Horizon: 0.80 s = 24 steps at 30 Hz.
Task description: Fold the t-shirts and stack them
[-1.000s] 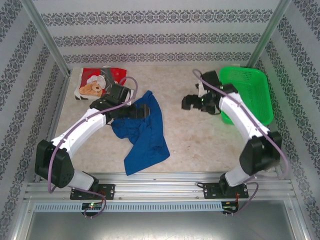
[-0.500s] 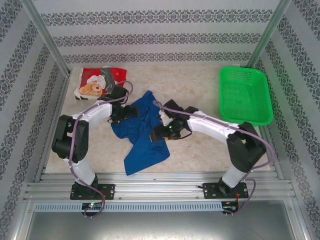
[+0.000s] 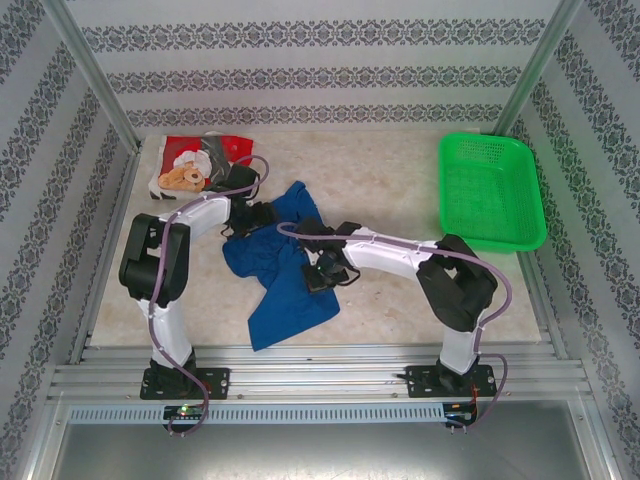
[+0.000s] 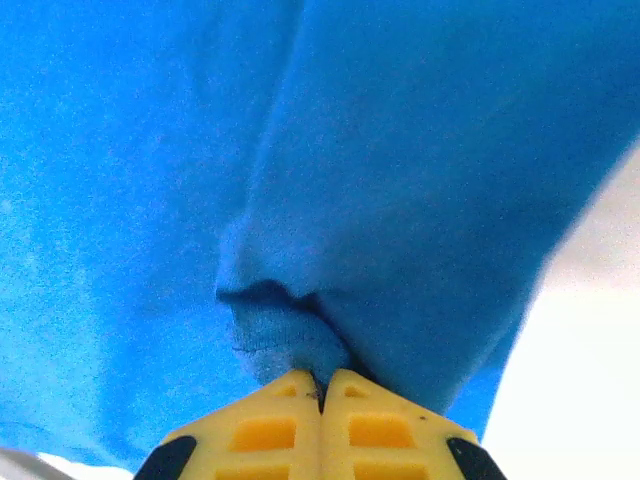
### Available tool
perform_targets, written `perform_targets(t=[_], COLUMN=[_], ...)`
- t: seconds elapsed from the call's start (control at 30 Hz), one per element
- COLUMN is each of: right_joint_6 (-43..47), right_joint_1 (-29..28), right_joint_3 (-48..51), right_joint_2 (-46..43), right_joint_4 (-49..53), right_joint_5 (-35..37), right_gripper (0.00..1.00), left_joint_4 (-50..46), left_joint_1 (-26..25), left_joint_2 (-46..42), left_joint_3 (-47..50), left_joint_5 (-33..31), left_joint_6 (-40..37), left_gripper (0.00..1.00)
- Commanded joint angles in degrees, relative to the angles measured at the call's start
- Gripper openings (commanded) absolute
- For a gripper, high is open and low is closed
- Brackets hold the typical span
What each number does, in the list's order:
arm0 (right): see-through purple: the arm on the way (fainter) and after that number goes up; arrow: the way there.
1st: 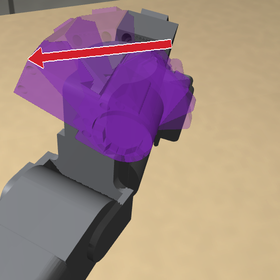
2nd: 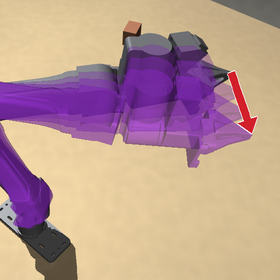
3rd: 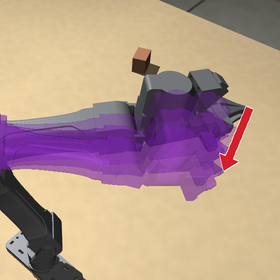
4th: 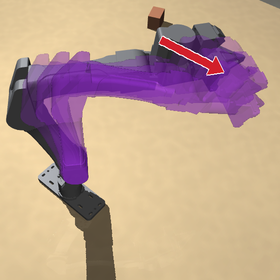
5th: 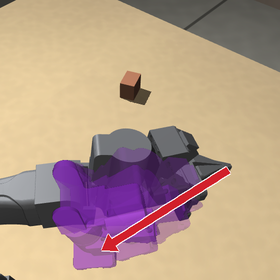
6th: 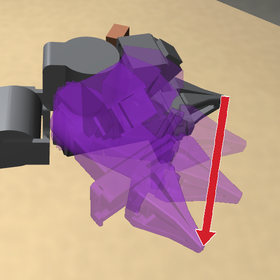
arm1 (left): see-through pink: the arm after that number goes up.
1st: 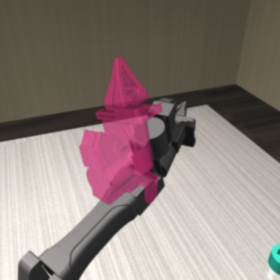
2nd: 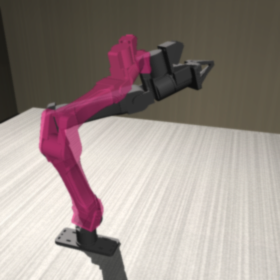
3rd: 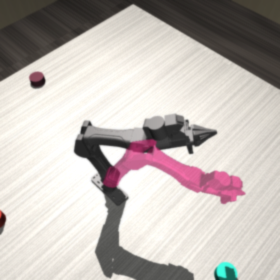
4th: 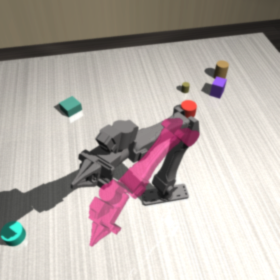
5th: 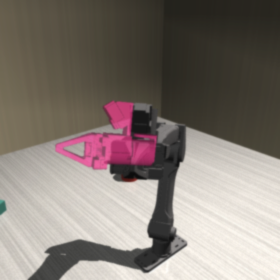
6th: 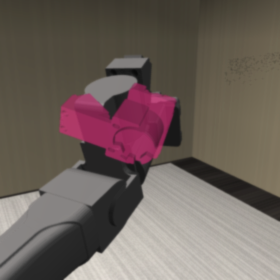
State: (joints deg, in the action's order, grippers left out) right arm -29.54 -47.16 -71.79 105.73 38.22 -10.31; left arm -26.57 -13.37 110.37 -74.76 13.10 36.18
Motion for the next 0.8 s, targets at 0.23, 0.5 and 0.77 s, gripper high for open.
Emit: perform_targets(t=[0.23,0.5,0.77], right_joint_6=[8.1,14.7,18.5], right_joint_1=[10.3,23.2,33.2], right_joint_3=[0.1,-2.4,-10.3], right_joint_2=[-11.0,-17.4,-17.9], right_joint_4=[4.5,7.7,9.8], right_joint_5=[5.3,5.4,4.4], right_gripper=[0.0,0.0,0.0], left_joint_4=[0.5,3.8,9.3], left_joint_1=[2.9,8.7,11.7], left_joint_2=[2.8,-3.2,-16.3], left_joint_3=[0.3,5.2,9.6], left_joint_5=[-2.6,-1.3,4.8], left_joint_6=[-3.4,-3.7,-3.1], left_gripper=[0.17,0.09,0.09])
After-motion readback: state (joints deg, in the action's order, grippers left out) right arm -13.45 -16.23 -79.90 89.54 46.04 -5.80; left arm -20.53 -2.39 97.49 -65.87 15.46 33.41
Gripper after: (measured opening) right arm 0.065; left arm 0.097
